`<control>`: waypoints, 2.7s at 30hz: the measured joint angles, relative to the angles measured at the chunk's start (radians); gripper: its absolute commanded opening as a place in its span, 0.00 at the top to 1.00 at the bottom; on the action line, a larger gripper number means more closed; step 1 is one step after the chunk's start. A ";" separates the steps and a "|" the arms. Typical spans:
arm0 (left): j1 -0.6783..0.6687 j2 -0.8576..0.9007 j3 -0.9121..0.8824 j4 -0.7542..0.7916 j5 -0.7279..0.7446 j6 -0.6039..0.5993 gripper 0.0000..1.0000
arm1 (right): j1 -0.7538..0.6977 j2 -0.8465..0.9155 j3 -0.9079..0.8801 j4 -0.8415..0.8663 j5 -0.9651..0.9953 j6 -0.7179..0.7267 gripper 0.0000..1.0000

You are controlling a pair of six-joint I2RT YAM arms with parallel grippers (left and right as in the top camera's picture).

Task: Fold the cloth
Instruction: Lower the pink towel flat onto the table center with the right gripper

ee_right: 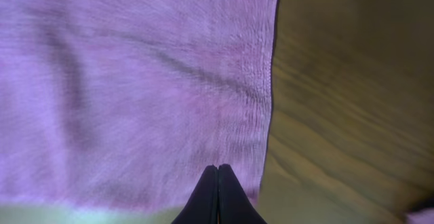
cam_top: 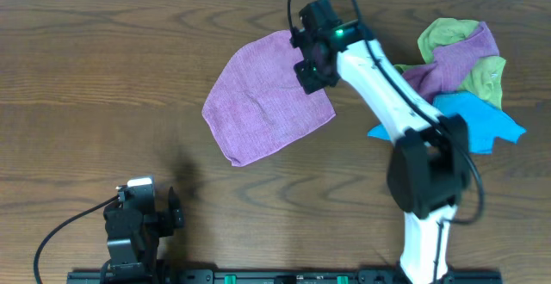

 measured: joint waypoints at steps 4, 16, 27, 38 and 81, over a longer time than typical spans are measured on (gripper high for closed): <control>0.000 0.000 0.000 0.000 0.000 0.000 0.05 | 0.000 -0.173 -0.038 0.024 -0.032 -0.034 0.98; 0.000 0.000 0.000 0.000 -0.005 0.000 0.04 | -0.014 -0.334 -0.566 0.409 -0.115 -0.060 0.99; 0.000 0.000 0.000 0.001 -0.019 0.000 0.05 | -0.014 -0.210 -0.604 0.497 -0.130 -0.058 0.99; 0.000 0.000 -0.002 0.042 0.125 -0.003 0.05 | -0.014 -0.112 -0.609 0.486 -0.130 -0.028 0.99; 0.000 0.000 -0.006 0.241 0.517 -0.788 0.05 | 0.064 -0.396 -0.612 0.349 -0.069 0.079 0.99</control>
